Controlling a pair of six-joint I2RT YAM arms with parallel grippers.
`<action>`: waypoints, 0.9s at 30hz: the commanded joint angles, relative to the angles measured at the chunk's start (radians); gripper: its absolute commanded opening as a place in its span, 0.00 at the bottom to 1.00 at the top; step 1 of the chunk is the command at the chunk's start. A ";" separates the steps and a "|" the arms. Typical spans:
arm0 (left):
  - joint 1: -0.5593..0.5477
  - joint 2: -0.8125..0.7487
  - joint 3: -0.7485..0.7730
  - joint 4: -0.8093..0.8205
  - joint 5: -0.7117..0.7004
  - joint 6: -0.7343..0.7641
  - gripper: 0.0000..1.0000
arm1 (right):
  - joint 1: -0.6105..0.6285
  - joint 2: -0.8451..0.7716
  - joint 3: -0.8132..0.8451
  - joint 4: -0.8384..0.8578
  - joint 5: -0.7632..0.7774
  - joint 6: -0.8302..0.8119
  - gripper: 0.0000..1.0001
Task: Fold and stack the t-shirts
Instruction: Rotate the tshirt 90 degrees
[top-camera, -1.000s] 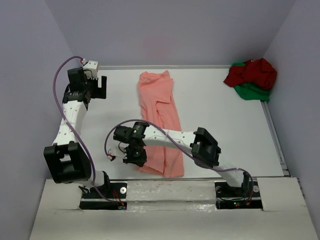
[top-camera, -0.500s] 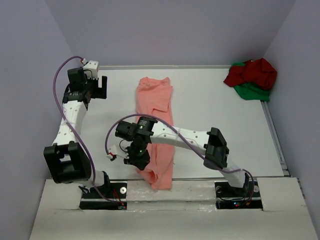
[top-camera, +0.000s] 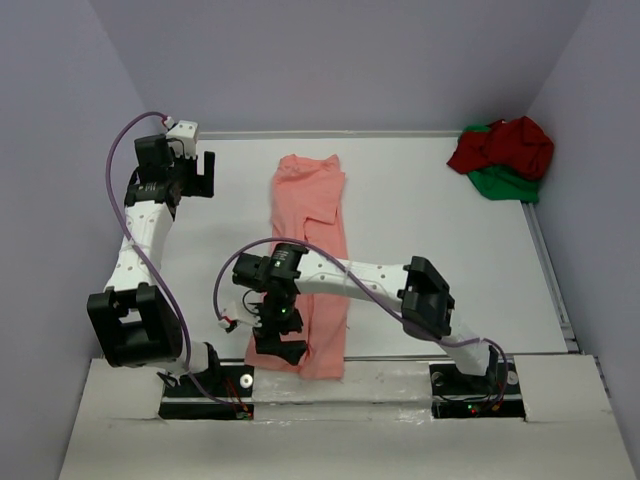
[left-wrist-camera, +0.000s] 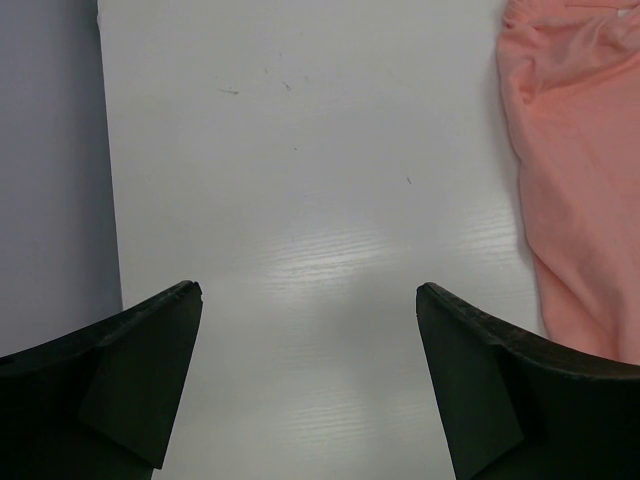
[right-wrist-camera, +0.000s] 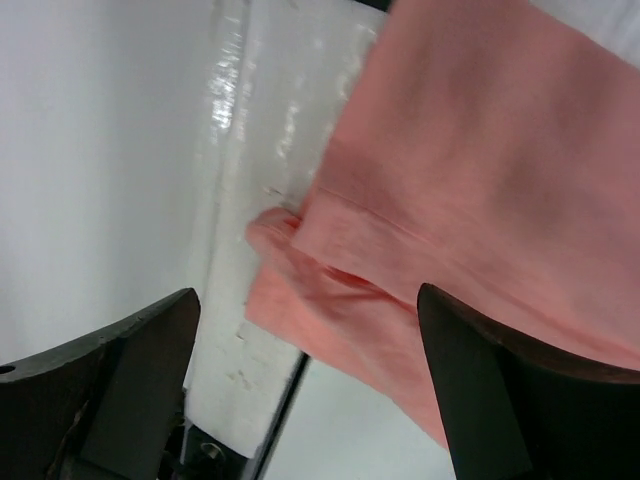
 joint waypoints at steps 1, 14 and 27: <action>-0.001 -0.013 0.044 0.012 0.032 -0.006 0.99 | -0.014 -0.151 -0.062 0.172 0.367 0.106 0.89; -0.094 -0.006 0.021 -0.008 0.094 0.065 0.99 | -0.474 -0.130 -0.004 0.351 0.885 0.199 0.00; -0.266 0.324 0.211 -0.076 0.161 0.080 0.99 | -0.927 -0.494 -0.374 0.432 0.788 0.186 0.00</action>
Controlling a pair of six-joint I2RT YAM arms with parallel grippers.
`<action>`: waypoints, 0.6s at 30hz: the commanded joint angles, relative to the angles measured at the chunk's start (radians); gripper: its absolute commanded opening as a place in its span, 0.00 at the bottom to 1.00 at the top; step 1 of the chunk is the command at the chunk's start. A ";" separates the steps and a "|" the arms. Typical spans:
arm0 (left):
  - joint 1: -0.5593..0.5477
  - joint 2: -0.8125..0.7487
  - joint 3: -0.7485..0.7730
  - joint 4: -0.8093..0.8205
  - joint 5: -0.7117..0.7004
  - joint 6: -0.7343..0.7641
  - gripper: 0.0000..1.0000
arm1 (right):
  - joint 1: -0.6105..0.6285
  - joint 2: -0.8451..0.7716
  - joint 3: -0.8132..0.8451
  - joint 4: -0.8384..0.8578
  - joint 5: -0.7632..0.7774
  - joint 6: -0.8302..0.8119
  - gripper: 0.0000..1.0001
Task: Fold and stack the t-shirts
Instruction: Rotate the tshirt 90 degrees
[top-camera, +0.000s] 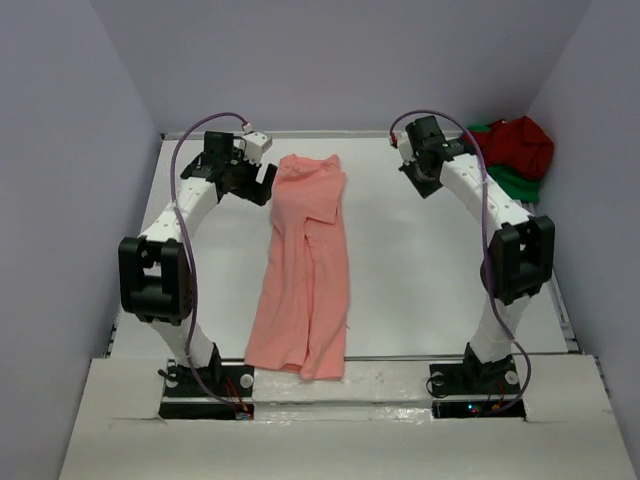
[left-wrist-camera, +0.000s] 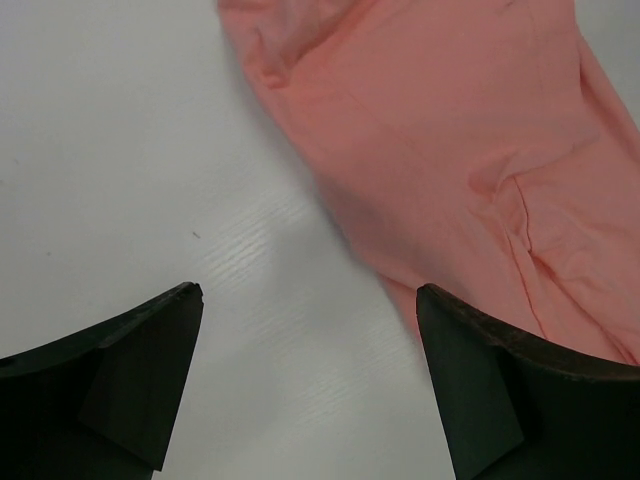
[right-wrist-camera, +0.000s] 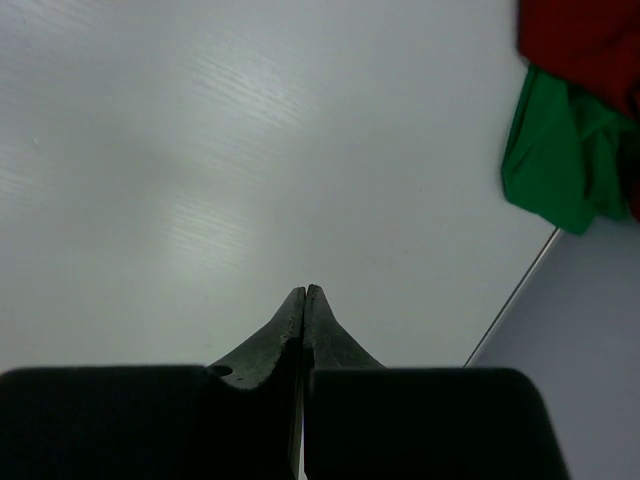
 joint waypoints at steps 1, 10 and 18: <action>-0.012 0.161 0.146 -0.039 0.057 -0.008 0.99 | 0.005 -0.235 -0.185 0.056 -0.068 -0.018 0.00; -0.119 0.445 0.464 -0.101 0.130 -0.014 0.55 | -0.004 -0.439 -0.390 0.067 -0.070 -0.048 0.00; -0.200 0.504 0.587 -0.144 0.074 -0.025 0.00 | -0.013 -0.418 -0.410 0.074 -0.084 -0.052 0.00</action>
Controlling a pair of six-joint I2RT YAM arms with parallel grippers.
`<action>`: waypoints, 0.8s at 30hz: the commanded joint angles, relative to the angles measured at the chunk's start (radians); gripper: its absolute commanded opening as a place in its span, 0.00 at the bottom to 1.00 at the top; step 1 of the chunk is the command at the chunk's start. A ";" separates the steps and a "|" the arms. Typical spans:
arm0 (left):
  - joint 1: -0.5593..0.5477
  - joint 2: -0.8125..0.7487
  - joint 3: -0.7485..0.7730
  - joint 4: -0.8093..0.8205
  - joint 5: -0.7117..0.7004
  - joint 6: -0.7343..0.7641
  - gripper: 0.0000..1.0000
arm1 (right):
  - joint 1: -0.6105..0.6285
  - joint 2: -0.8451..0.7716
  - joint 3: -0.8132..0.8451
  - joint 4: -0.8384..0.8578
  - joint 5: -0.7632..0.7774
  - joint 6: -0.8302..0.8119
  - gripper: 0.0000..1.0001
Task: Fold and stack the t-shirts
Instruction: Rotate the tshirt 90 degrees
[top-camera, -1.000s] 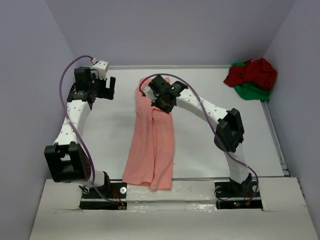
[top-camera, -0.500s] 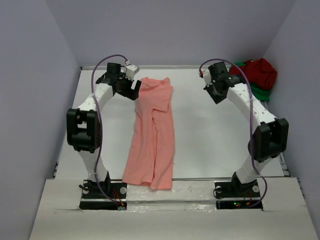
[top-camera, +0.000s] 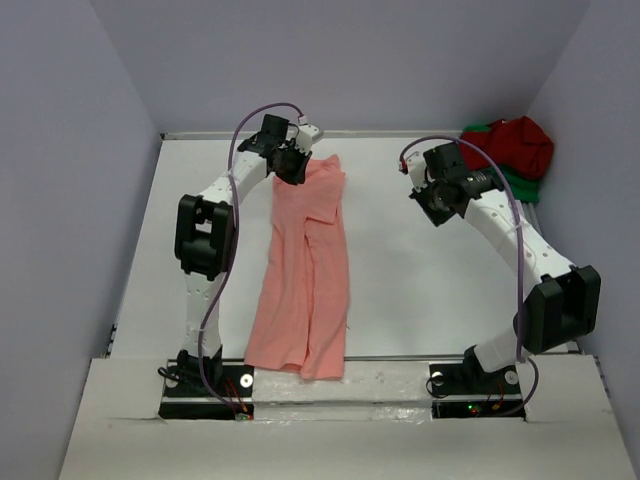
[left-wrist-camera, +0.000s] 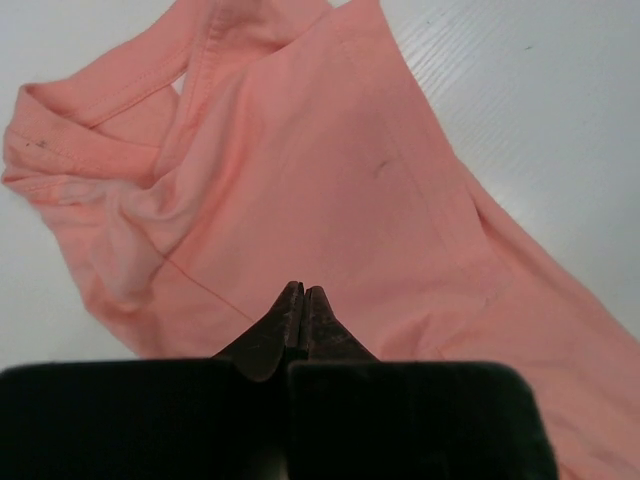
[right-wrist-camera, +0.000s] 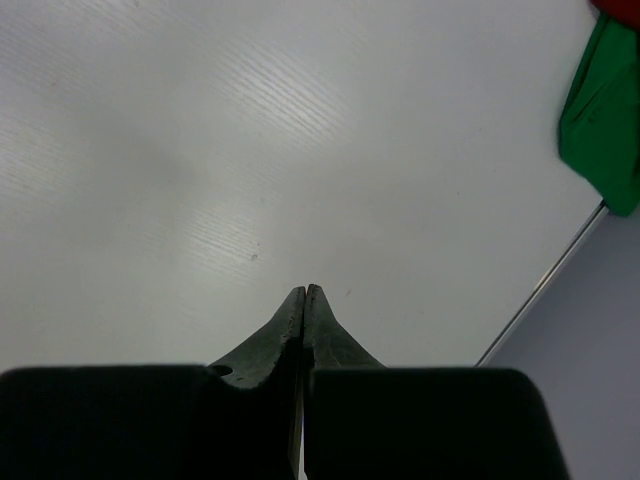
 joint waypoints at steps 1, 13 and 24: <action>-0.030 -0.014 0.057 -0.029 -0.022 -0.003 0.00 | -0.007 0.013 0.003 0.045 -0.012 -0.009 0.00; -0.033 0.210 0.310 -0.184 -0.130 -0.040 0.00 | -0.026 0.003 -0.015 0.042 -0.010 -0.008 0.00; -0.033 0.170 0.218 -0.235 -0.248 -0.040 0.00 | -0.026 0.064 -0.017 0.048 -0.044 0.012 0.00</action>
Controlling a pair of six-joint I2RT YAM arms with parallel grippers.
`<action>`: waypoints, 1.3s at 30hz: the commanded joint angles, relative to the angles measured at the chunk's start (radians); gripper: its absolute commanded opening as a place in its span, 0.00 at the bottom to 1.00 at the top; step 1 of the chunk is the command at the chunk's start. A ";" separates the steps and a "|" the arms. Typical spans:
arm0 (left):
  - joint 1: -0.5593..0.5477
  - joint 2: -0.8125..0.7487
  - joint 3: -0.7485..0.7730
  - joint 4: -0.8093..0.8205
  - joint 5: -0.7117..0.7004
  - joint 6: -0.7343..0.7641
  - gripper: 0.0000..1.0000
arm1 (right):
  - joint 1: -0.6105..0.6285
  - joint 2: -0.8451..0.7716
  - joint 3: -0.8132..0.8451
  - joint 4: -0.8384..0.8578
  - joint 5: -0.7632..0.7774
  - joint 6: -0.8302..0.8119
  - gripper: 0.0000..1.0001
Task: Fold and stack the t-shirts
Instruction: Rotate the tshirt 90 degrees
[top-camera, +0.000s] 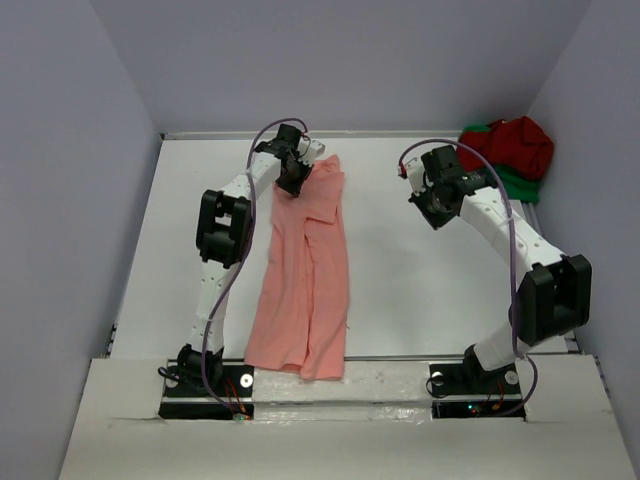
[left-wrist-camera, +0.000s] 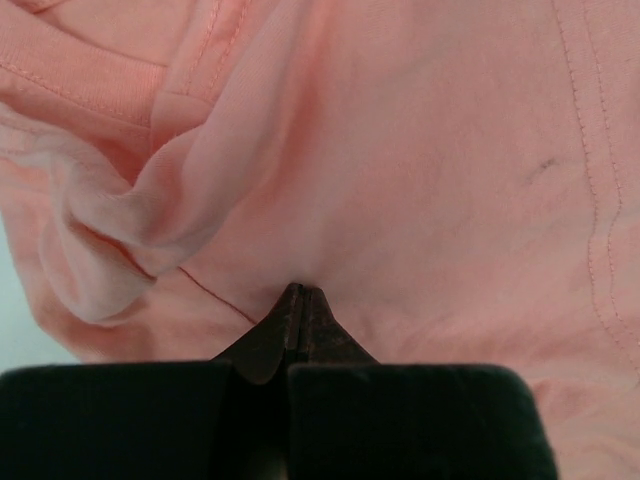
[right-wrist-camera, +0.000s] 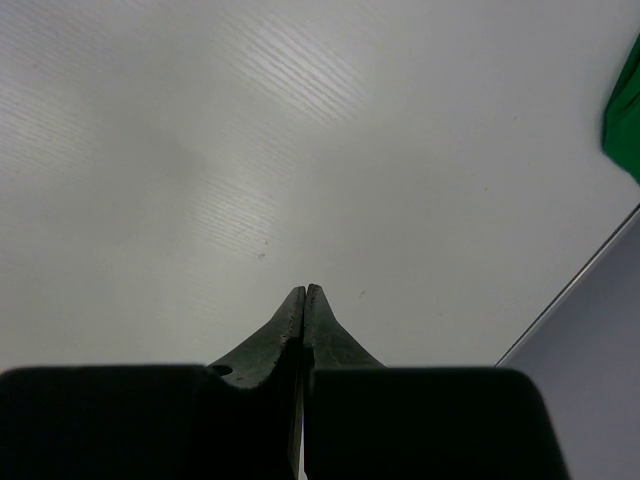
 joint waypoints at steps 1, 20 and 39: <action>-0.002 -0.058 -0.018 -0.051 -0.046 0.001 0.00 | -0.005 0.016 0.002 0.036 -0.036 0.012 0.00; -0.033 0.223 0.376 -0.053 -0.017 0.033 0.00 | -0.005 -0.010 -0.021 0.005 -0.088 0.012 0.00; -0.077 -0.030 0.255 0.224 -0.121 -0.010 0.00 | 0.004 0.121 0.143 -0.049 -0.536 -0.022 0.00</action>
